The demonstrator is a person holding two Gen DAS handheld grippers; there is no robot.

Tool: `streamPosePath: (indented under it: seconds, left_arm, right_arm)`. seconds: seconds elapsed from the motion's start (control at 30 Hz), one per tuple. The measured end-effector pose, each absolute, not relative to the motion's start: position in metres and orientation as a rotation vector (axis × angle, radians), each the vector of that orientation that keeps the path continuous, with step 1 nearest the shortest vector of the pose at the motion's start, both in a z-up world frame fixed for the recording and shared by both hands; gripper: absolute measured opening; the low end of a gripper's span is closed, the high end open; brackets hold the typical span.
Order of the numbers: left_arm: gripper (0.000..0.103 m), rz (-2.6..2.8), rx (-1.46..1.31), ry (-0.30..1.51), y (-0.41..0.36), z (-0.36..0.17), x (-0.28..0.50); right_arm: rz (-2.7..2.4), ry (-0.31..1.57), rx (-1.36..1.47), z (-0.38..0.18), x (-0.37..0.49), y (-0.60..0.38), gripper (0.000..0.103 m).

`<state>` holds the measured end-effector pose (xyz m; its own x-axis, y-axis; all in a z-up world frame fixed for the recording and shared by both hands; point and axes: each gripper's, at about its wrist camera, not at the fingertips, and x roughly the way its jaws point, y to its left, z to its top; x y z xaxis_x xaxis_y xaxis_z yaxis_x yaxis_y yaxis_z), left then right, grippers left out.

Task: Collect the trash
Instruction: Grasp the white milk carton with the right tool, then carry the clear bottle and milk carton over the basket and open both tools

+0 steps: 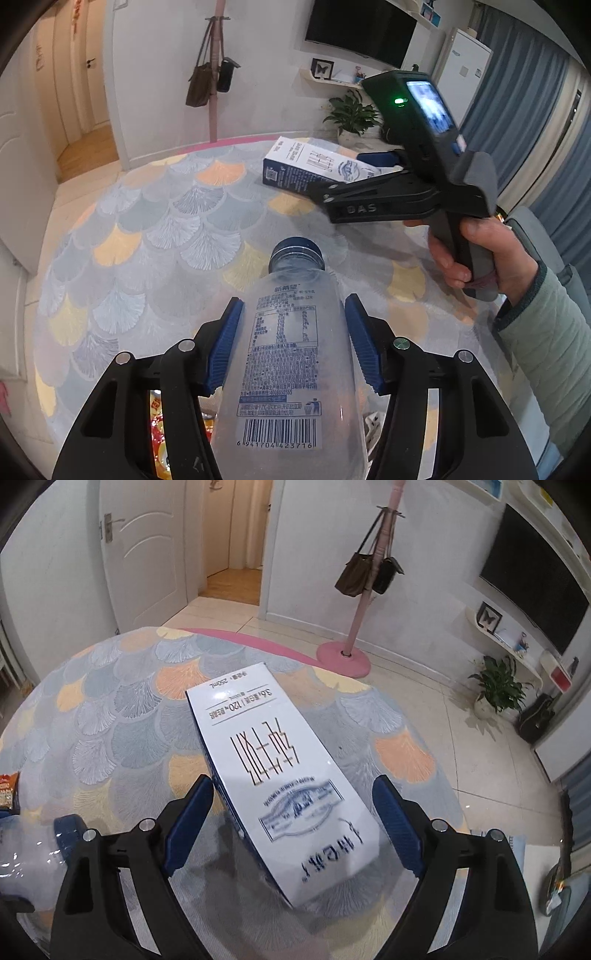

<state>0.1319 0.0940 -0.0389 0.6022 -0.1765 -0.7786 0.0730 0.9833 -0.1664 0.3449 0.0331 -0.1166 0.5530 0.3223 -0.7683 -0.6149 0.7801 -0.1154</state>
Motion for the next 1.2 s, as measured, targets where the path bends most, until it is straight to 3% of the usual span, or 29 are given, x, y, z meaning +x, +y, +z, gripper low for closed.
streamPosePath:
  seconds: [0.17,0.4,0.5,0.57,0.7,0.73,0.8,0.83,1.2]
  left_arm:
    - [0.055,-0.141,-0.108,0.901,0.094,-0.035,0.128]
    - [0.055,-0.121,-0.136,0.892,0.108,-0.035,0.125]
    - [0.055,-0.105,-0.163,0.891,0.116,-0.035,0.124]
    - [0.055,-0.097,-0.179,0.89,0.12,-0.035,0.124]
    - [0.055,-0.089,-0.19,0.881,0.123,-0.03,0.122]
    - [0.055,-0.087,-0.19,0.877,0.123,-0.029,0.122]
    - [0.055,-0.086,-0.191,0.866,0.124,-0.026,0.122]
    - [0.055,-0.085,-0.19,0.86,0.124,-0.024,0.122]
    - [0.055,-0.121,-0.174,0.769,0.099,0.009,0.127]
  right_arm:
    - [0.584,0.835,-0.424,-0.118,0.339,0.038,0.083]
    - [0.687,0.852,-0.4,-0.116,0.298,0.028,0.058]
    - [0.648,0.867,-0.342,-0.113,0.298,0.026,0.06]
    - [0.648,0.9,-0.247,-0.109,0.306,0.024,0.073]
    - [0.596,0.903,-0.193,-0.106,0.321,0.033,0.074]
    - [0.586,0.917,-0.192,-0.108,0.324,0.037,0.072]
    - [0.588,0.952,-0.174,-0.114,0.327,0.042,0.055]
    - [0.587,0.954,-0.174,-0.114,0.327,0.042,0.055]
    - [0.309,0.602,-0.226,-0.033,0.247,-0.023,0.052]
